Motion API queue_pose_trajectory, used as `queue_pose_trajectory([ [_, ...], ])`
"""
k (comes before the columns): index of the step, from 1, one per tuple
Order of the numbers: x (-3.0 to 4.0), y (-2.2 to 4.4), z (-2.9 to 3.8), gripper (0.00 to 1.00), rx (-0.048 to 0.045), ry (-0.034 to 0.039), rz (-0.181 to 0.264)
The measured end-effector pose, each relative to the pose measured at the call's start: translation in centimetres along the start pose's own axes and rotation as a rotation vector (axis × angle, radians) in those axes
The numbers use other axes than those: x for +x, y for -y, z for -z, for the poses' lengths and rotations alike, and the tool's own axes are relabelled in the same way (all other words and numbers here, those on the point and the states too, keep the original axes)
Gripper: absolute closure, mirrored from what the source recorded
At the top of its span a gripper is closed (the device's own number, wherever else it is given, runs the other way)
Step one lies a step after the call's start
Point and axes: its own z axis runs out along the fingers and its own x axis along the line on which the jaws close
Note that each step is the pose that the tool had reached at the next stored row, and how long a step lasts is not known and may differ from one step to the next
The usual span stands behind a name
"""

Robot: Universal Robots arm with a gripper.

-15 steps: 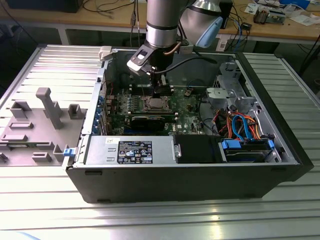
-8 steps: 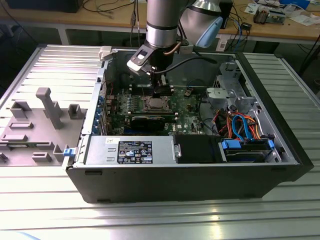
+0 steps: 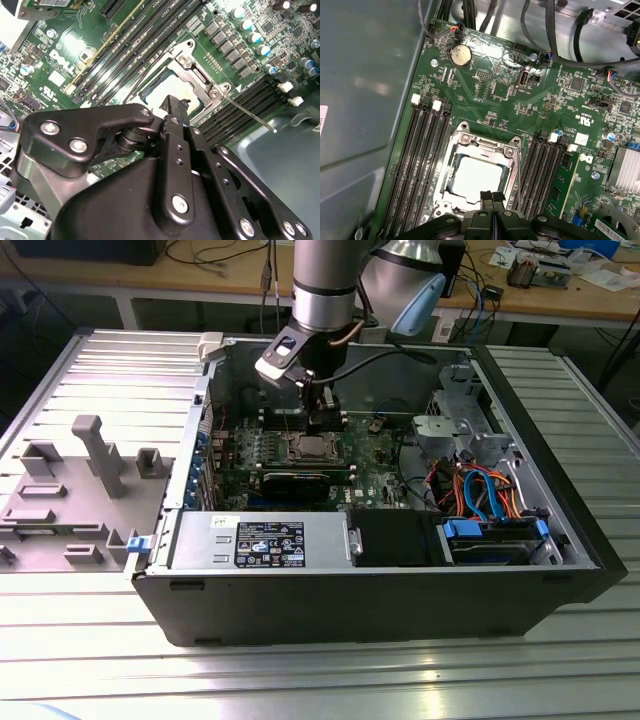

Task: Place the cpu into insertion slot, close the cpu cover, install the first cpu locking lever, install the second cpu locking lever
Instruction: 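Install the first cpu locking lever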

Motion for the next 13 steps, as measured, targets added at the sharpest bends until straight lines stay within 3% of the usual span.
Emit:
queue_pose_trajectory([
  [4, -0.03, 0.01, 0.49, 0.89, 0.0000, 0.0000, 0.000],
  [13, -0.03, 0.01, 0.58, 0.89, 0.0000, 0.0000, 0.000],
])
